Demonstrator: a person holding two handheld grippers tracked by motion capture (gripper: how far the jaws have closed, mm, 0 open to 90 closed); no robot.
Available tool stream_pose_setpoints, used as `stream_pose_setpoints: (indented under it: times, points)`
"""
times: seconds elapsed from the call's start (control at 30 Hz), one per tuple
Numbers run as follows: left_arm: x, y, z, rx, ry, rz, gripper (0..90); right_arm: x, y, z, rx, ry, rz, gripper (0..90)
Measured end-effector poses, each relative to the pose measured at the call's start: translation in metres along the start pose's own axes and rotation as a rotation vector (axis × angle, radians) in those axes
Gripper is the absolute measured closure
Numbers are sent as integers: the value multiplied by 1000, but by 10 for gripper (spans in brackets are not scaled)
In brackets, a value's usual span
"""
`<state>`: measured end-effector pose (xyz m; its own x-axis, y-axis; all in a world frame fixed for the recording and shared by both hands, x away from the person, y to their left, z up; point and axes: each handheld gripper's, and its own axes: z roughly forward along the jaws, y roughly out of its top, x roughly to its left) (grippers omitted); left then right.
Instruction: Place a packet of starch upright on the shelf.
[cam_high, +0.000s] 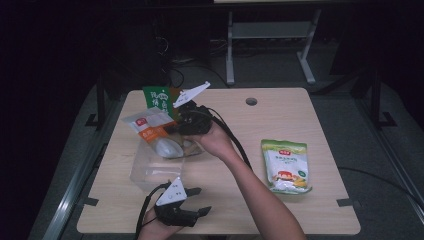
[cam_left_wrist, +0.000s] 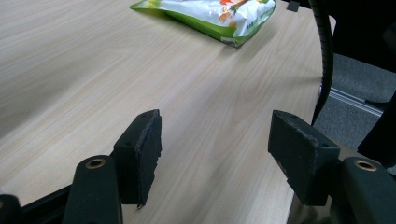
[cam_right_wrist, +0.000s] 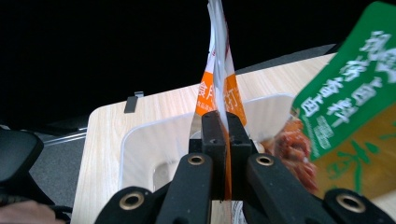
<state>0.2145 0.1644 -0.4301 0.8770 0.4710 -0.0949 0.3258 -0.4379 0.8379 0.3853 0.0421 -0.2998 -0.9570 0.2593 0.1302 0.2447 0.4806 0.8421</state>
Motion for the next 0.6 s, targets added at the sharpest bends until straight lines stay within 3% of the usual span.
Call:
stream_pose_setpoints:
  times: [0.23, 0.5, 0.6]
  points:
    - [2, -1, -1, 6, 6, 0, 346, -5, 4, 35, 14, 25, 25, 900]
    - [1, -2, 0, -4, 10, -9, 344, -8, 0, 58, -2, 45, 62, 900]
    - [1, -3, 0, 0, 10, -15, 341, -10, -8, 67, -27, 25, 66, 900]
